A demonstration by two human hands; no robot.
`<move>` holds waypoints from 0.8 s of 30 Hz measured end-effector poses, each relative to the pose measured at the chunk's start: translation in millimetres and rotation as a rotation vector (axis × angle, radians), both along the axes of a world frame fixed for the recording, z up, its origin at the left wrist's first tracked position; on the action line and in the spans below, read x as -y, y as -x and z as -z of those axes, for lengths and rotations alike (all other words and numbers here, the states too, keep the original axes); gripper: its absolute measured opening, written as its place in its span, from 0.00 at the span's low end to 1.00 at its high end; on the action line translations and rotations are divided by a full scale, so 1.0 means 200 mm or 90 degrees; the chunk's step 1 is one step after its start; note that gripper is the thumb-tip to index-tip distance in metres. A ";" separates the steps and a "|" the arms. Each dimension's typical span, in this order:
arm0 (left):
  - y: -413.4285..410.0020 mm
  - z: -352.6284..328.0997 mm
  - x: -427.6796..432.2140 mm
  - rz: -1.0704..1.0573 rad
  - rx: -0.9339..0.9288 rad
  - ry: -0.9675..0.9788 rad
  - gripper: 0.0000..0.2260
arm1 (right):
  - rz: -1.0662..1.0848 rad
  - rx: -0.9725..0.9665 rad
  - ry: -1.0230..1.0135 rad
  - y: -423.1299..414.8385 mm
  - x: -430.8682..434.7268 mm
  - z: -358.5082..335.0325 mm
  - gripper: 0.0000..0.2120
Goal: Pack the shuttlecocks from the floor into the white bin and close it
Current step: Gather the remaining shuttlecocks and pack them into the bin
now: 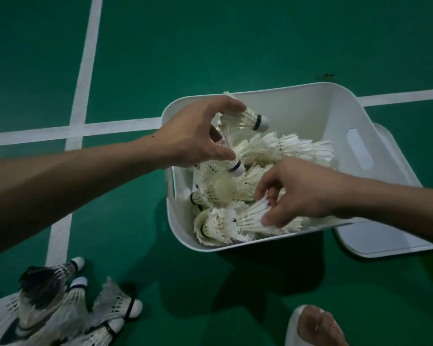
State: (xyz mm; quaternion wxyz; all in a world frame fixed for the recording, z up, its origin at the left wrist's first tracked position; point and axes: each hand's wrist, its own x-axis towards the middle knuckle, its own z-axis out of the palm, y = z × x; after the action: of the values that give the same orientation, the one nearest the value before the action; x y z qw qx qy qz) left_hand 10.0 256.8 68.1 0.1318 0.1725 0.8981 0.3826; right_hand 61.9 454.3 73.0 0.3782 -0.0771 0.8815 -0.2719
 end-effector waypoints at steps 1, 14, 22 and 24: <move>0.00 0.00 0.00 0.000 -0.001 0.002 0.34 | -0.021 0.000 -0.014 -0.01 0.02 0.03 0.21; -0.01 0.02 0.01 0.097 0.043 0.037 0.38 | 0.044 0.122 0.004 -0.02 0.00 0.07 0.24; -0.01 0.02 0.01 0.106 0.043 0.039 0.38 | -0.034 0.004 -0.066 -0.03 0.08 0.13 0.26; -0.01 0.02 0.01 0.106 0.046 0.037 0.38 | -0.034 0.038 -0.056 -0.02 0.05 0.11 0.31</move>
State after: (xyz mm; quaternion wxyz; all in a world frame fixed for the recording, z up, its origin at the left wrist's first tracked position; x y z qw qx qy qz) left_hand 12.5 255.0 64.2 0.2005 0.2285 0.8861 0.3499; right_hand 65.8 444.2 50.6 0.4144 -0.0760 0.8786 -0.2251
